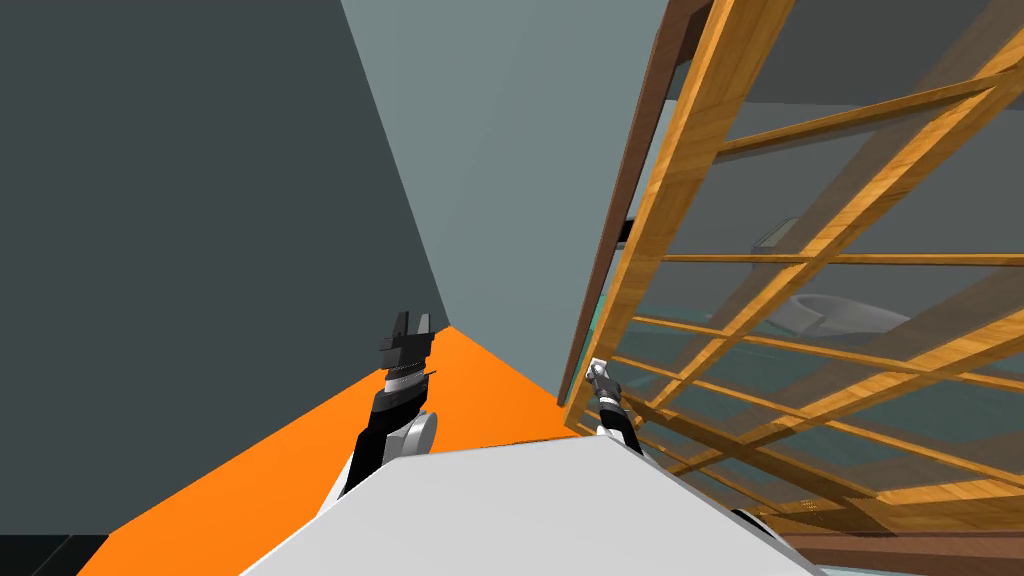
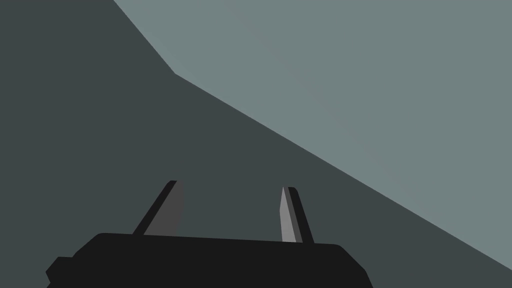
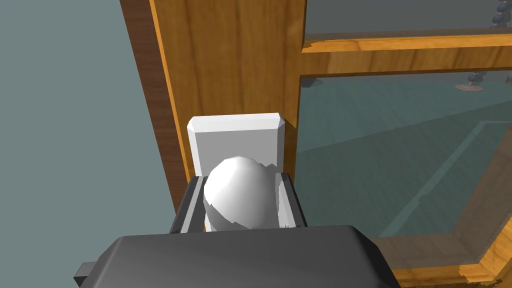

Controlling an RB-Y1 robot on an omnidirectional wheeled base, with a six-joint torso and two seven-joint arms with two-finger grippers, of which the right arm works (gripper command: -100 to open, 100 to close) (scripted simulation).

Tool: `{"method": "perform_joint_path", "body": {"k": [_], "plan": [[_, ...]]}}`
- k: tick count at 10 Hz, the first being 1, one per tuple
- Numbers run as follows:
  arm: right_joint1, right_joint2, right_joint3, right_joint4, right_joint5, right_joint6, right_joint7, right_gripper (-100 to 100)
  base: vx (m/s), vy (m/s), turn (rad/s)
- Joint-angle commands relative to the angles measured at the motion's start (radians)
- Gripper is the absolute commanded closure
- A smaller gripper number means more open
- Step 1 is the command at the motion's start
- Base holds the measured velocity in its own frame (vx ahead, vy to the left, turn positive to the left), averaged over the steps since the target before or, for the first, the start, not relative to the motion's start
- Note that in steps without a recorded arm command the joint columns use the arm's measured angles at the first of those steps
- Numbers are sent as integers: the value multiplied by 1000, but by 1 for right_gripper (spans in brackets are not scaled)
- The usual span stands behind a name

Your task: Pull the door open

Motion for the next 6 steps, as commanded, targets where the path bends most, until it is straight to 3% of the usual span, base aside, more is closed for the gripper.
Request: {"method": "perform_joint_path", "body": {"k": [1,4,6], "plan": [[0,2,1,0,1,0,0,100,-27,1,17],[0,2,1,0,1,0,0,100,-5,1,2],[5,-5,26,-9,15,5,-18,100,-179,-35,83]]}}
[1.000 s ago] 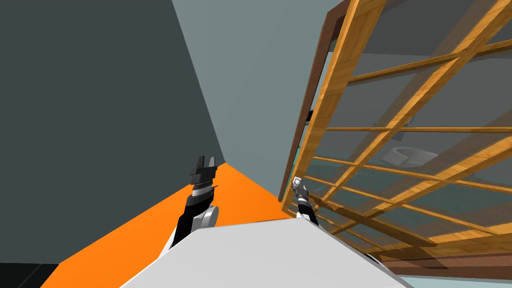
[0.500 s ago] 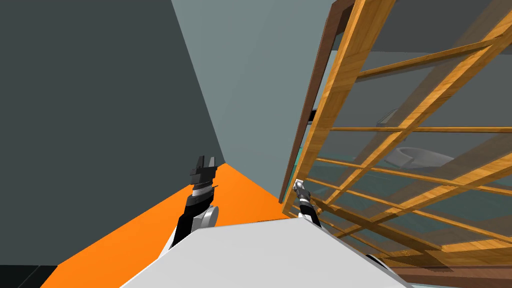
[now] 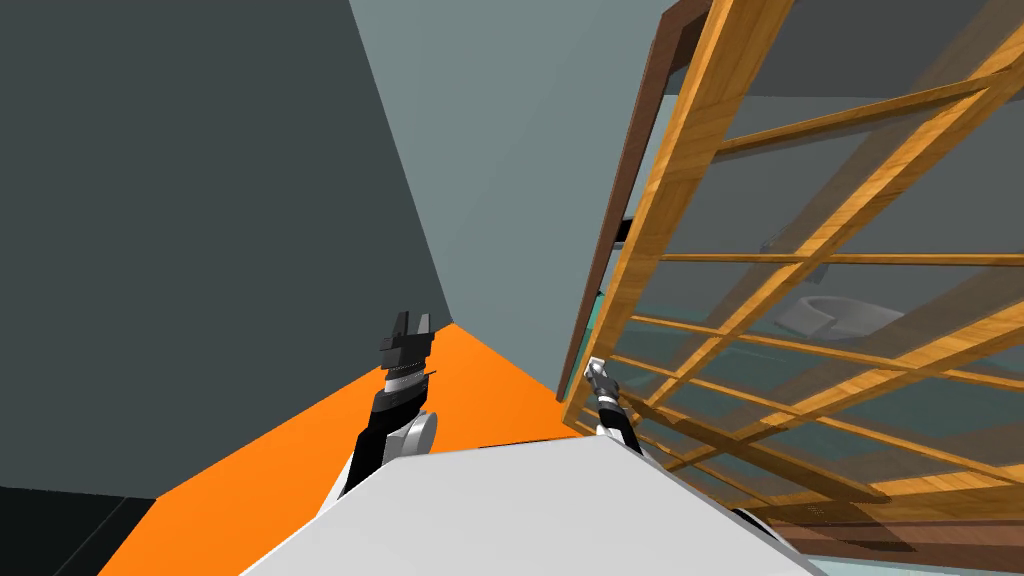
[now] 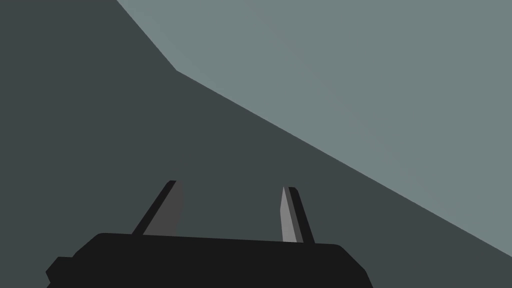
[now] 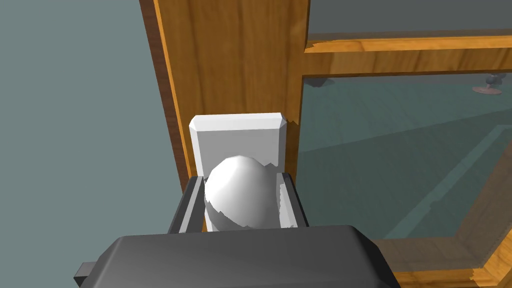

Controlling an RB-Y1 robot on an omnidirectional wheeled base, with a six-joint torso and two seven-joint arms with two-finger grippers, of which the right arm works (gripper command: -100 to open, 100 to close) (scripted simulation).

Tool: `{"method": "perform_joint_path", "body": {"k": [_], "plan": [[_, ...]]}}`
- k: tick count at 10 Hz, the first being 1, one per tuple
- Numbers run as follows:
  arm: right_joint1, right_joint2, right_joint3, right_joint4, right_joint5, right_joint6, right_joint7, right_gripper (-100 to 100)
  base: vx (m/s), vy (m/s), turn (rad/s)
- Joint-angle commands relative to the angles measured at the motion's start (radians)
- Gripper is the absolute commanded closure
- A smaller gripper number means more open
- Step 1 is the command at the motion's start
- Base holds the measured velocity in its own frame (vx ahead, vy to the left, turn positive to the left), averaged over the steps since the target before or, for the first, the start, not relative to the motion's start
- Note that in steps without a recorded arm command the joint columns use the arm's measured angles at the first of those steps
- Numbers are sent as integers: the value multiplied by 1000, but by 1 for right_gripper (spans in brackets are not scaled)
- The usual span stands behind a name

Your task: Pull the door open

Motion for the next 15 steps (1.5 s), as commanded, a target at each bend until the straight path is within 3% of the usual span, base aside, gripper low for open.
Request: {"method": "perform_joint_path", "body": {"k": [1,6,8,9,15], "plan": [[4,-2,18,1,10,-1,-16,100,-215,-11,76],[14,-23,86,-26,49,6,-70,100,-238,0,76],[14,-24,88,-26,50,9,-70,100,-175,-17,41],[24,-34,113,-31,64,3,-94,100,-163,14,79],[53,-79,185,-56,107,-22,-167,100,-241,-17,88]]}}
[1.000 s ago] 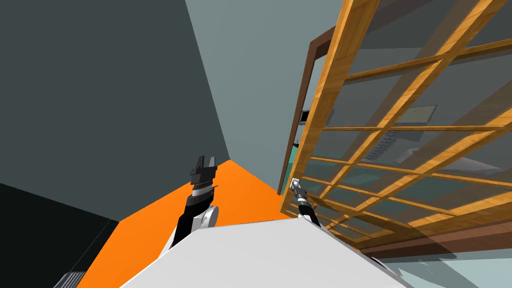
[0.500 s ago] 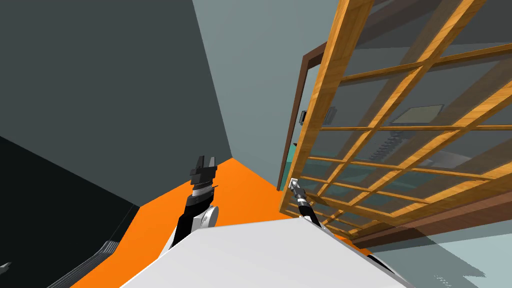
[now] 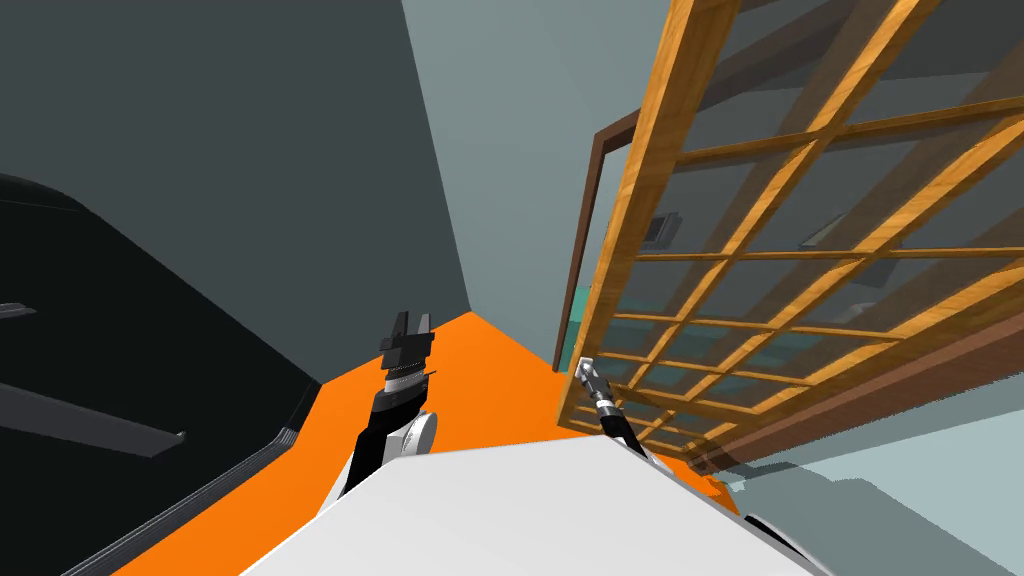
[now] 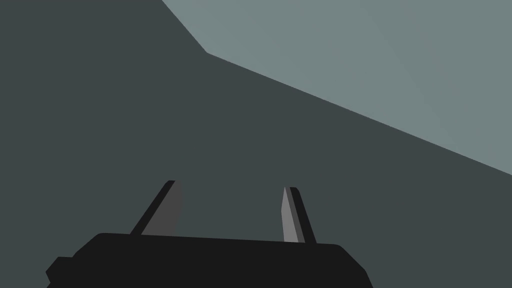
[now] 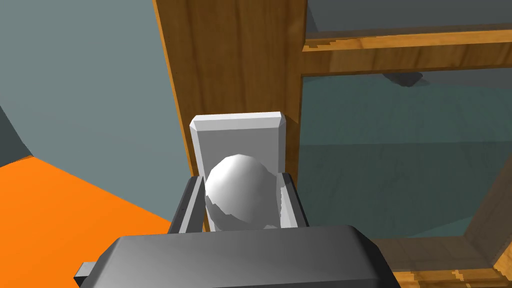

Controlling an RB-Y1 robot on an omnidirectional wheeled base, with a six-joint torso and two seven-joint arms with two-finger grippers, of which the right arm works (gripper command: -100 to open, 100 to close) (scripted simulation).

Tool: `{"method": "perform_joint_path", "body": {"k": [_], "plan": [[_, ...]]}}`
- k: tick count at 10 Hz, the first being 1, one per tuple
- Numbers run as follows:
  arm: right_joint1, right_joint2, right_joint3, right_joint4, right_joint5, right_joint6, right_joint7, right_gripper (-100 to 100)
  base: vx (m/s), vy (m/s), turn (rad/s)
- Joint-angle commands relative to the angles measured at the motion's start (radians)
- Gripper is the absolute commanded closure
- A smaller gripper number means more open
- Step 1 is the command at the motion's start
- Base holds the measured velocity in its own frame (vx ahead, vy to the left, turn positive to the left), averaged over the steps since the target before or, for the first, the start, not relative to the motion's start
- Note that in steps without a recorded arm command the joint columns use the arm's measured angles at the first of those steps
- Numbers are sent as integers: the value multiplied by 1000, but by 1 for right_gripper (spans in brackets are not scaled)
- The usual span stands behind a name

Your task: Pull the door open

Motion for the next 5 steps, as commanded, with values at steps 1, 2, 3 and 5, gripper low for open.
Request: {"method": "perform_joint_path", "body": {"k": [1,2,3,5], "plan": [[12,-10,17,-16,9,-3,-17,100,-252,-19,55],[6,-6,11,-6,6,-2,-11,100,-109,-12,21],[21,-19,34,-11,20,-13,-33,100,-133,-10,72],[30,-31,51,-17,29,-26,-50,100,-212,-44,76]]}}
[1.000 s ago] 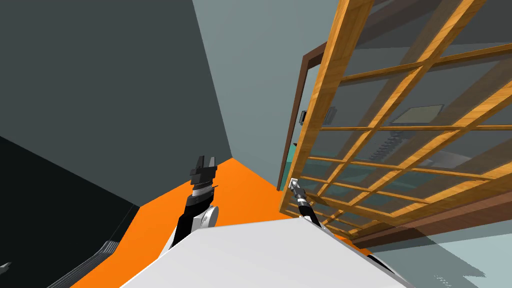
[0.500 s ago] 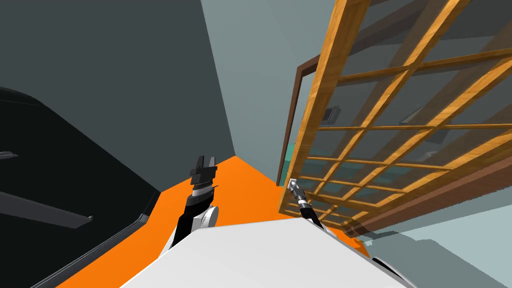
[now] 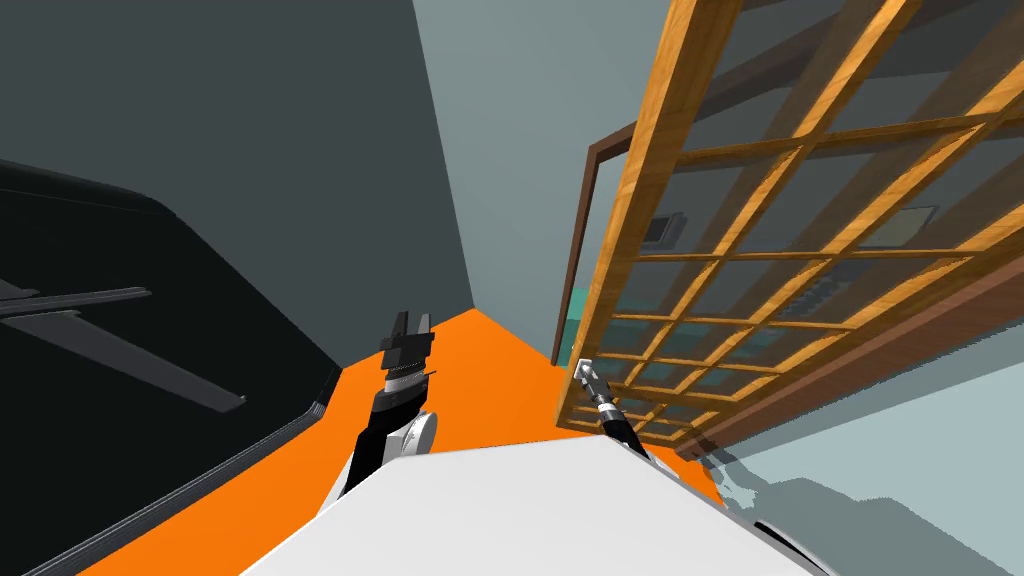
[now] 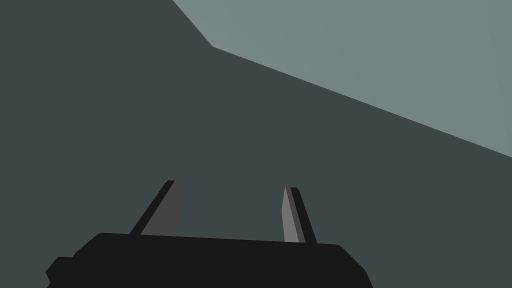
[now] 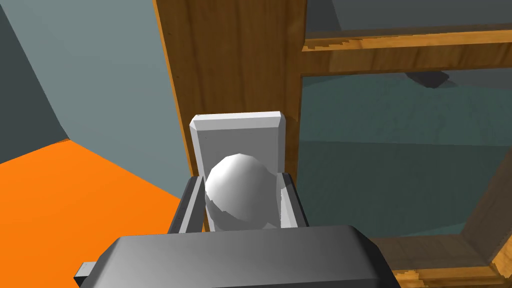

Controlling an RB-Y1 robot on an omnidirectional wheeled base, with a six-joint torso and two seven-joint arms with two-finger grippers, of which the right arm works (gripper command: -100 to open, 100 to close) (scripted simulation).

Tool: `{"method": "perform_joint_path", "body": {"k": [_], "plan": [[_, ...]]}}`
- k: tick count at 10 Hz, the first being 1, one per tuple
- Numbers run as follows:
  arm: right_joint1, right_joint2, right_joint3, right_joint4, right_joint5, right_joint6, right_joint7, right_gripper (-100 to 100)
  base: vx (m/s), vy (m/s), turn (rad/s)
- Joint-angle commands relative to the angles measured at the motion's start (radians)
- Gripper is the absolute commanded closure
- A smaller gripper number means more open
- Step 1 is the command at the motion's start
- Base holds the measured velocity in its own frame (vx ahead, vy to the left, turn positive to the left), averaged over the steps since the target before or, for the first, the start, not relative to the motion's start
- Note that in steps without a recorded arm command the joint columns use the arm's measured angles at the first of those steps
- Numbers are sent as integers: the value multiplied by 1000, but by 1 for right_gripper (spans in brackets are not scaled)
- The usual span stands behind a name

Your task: Pull the door open

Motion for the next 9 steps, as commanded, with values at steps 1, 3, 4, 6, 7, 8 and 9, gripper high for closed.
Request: {"method": "perform_joint_path", "body": {"k": [1,3,4,6,7,8,9], "plan": [[21,-20,25,-14,15,-17,-25,100,-226,-62,97],[37,-42,54,-24,32,-39,-55,100,-239,-46,88],[45,-52,68,-28,40,-49,-69,100,-238,-48,89],[48,-52,72,-32,43,-46,-68,100,-168,-25,38],[68,-66,94,-35,57,-73,-86,100,-92,-9,16],[84,-81,112,-38,69,-100,-101,100,-146,-28,7],[84,-81,112,-38,69,-100,-101,100,-105,-14,1]]}}
